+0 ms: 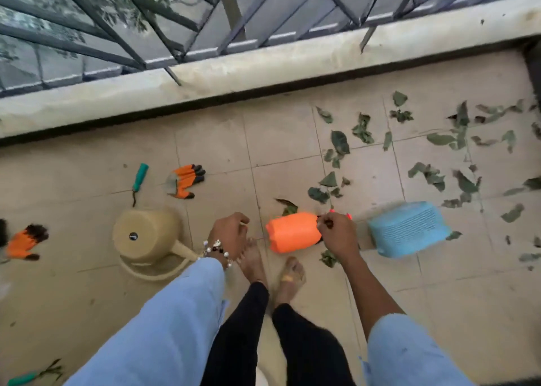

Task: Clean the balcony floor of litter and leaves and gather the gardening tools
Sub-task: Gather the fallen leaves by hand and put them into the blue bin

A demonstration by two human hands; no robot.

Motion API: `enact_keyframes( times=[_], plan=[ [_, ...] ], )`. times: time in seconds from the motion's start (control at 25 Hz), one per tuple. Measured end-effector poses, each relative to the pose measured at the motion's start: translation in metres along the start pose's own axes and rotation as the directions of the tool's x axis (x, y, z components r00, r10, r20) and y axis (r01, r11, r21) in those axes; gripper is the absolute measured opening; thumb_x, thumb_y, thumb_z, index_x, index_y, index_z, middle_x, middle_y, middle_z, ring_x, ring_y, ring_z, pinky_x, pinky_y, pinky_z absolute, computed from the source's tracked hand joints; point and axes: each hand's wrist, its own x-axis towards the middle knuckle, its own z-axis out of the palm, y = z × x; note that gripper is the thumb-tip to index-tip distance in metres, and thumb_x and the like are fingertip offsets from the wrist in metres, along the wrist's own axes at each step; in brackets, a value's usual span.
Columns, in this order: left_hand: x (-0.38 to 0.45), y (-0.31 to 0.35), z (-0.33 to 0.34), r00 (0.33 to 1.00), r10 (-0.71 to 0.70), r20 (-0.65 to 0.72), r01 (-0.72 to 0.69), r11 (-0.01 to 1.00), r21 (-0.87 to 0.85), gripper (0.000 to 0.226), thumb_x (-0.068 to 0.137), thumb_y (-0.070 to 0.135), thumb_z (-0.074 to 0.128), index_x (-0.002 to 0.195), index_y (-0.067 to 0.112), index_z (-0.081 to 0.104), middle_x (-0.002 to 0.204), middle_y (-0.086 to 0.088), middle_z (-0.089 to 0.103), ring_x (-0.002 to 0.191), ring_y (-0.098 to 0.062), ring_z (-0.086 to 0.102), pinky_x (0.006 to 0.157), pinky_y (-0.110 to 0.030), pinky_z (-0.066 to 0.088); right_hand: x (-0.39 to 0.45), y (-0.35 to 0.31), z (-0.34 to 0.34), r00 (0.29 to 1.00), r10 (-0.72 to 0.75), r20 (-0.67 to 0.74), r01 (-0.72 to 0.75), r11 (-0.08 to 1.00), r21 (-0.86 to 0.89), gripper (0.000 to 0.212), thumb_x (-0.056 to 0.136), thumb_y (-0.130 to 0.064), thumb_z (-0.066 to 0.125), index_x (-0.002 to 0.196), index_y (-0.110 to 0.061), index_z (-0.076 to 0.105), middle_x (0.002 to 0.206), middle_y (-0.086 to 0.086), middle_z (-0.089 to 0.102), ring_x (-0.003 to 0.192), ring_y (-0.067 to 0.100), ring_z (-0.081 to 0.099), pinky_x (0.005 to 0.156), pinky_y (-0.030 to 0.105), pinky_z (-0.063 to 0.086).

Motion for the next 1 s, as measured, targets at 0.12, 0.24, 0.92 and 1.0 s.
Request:
enact_keyframes(
  times=[0.12, 0.24, 0.92, 1.0],
  plan=[
    [0.074, -0.018, 0.049, 1.0, -0.011, 0.029, 0.012, 0.999, -0.043, 0.026, 0.093, 0.011, 0.053, 0.115, 0.014, 0.066, 0.102, -0.013, 0.072, 0.098, -0.029, 0.065, 0.086, -0.028, 0.046, 0.073, 0.026, 0.042, 0.999, 0.035, -0.025, -0.035, 0.999, 0.003, 0.016, 0.085, -0.005, 0.064, 0.1, -0.001, 0.069, 0.1, 0.015, 0.07, 0.097, 0.029, 0.064, 0.084, 0.024, 0.041],
    [0.154, -0.04, 0.11, 0.999, 0.018, 0.038, -0.016, 0.999, -0.051, 0.027, 0.092, 0.011, 0.052, 0.114, 0.014, 0.066, 0.101, -0.011, 0.073, 0.097, -0.028, 0.066, 0.086, -0.026, 0.045, 0.161, 0.058, 0.092, 0.998, -0.052, -0.018, 0.049, 0.991, -0.125, 0.025, 0.086, -0.006, 0.063, 0.11, -0.002, 0.066, 0.107, 0.018, 0.069, 0.101, 0.031, 0.063, 0.087, 0.035, 0.048],
    [0.275, -0.078, 0.228, 0.949, -0.267, 0.168, 0.316, 0.818, -0.482, 0.026, 0.098, 0.025, 0.053, 0.109, 0.007, 0.067, 0.083, -0.002, 0.07, 0.069, -0.016, 0.065, 0.062, -0.023, 0.052, 0.299, 0.115, 0.211, 1.0, -0.004, 0.002, 0.003, 0.893, 0.45, 0.015, 0.071, 0.005, 0.077, 0.08, -0.005, 0.071, 0.078, 0.008, 0.068, 0.078, 0.026, 0.068, 0.072, 0.034, 0.059],
    [0.265, -0.048, 0.218, 0.917, -0.275, 0.287, 0.398, 0.657, -0.641, 0.041, 0.097, 0.046, 0.048, 0.112, 0.012, 0.064, 0.098, -0.005, 0.069, 0.082, -0.02, 0.066, 0.077, -0.034, 0.055, 0.271, 0.098, 0.195, 0.999, -0.005, 0.035, -0.021, 0.714, 0.7, 0.015, 0.072, 0.005, 0.077, 0.08, -0.006, 0.07, 0.075, 0.005, 0.068, 0.071, 0.021, 0.068, 0.067, 0.031, 0.059]
  ],
)
